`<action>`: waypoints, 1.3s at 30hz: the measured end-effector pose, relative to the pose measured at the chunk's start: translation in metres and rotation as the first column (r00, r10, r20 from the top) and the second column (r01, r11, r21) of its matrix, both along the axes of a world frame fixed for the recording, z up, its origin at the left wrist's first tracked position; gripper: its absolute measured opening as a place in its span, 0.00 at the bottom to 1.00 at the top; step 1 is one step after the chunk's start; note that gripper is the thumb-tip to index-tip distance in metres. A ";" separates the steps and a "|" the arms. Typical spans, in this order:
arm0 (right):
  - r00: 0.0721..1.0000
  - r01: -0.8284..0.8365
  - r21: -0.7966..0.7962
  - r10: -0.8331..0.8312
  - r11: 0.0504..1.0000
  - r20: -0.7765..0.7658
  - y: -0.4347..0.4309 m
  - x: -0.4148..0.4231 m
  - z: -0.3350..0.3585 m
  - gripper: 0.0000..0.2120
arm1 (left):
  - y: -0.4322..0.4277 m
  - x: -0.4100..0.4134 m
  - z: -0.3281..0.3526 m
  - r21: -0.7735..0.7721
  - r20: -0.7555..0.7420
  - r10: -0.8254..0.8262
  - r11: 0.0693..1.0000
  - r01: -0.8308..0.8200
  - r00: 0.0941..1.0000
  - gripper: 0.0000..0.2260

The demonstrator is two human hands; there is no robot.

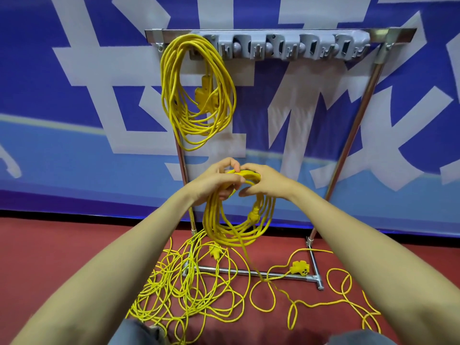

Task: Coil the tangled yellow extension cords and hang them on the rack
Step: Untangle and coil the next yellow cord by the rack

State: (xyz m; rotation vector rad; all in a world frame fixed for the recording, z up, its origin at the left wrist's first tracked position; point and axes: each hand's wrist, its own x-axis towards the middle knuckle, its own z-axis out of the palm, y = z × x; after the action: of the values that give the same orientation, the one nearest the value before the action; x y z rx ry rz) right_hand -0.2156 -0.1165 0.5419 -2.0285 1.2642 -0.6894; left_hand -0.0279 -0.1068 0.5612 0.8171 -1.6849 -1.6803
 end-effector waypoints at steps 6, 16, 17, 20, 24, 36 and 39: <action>0.984 0.034 -0.008 -0.035 0.999 -0.172 0.004 -0.018 0.009 0.12 | -0.002 0.006 0.002 -0.026 0.145 -0.020 0.999 0.024 0.989 0.16; 0.897 0.147 -0.103 -0.176 0.984 -0.404 0.002 -0.039 0.002 0.17 | 0.000 -0.001 0.000 -0.093 0.205 0.077 0.994 -0.059 0.976 0.04; 0.918 0.148 -0.041 -0.153 0.988 -0.365 0.002 -0.041 -0.001 0.19 | 0.000 -0.002 0.000 -0.099 0.186 0.092 0.992 -0.074 0.978 0.04; 0.989 0.127 0.144 -0.114 0.981 -0.091 0.009 -0.046 -0.007 0.20 | 0.000 0.000 0.002 -0.079 0.124 0.141 0.988 -0.132 0.982 0.07; 0.970 0.123 0.290 -0.178 0.949 0.169 0.014 -0.049 -0.011 0.08 | 0.000 0.006 0.004 -0.079 0.088 0.143 0.987 -0.137 0.986 0.06; 0.895 0.144 0.442 -0.307 0.885 0.323 0.016 -0.049 -0.023 0.16 | 0.002 0.011 0.015 -0.074 -0.063 0.094 0.992 -0.099 0.994 0.07; 0.924 0.117 0.443 -0.261 0.889 0.280 0.013 -0.053 -0.032 0.08 | 0.000 0.014 0.016 -0.078 -0.049 0.098 0.992 -0.102 0.994 0.08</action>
State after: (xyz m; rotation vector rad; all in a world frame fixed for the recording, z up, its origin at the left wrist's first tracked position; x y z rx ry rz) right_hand -0.2688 -0.1036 0.5097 -1.3823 1.2880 -0.7402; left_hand -0.0140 -0.1065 0.5772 0.8056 -1.6421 -1.5427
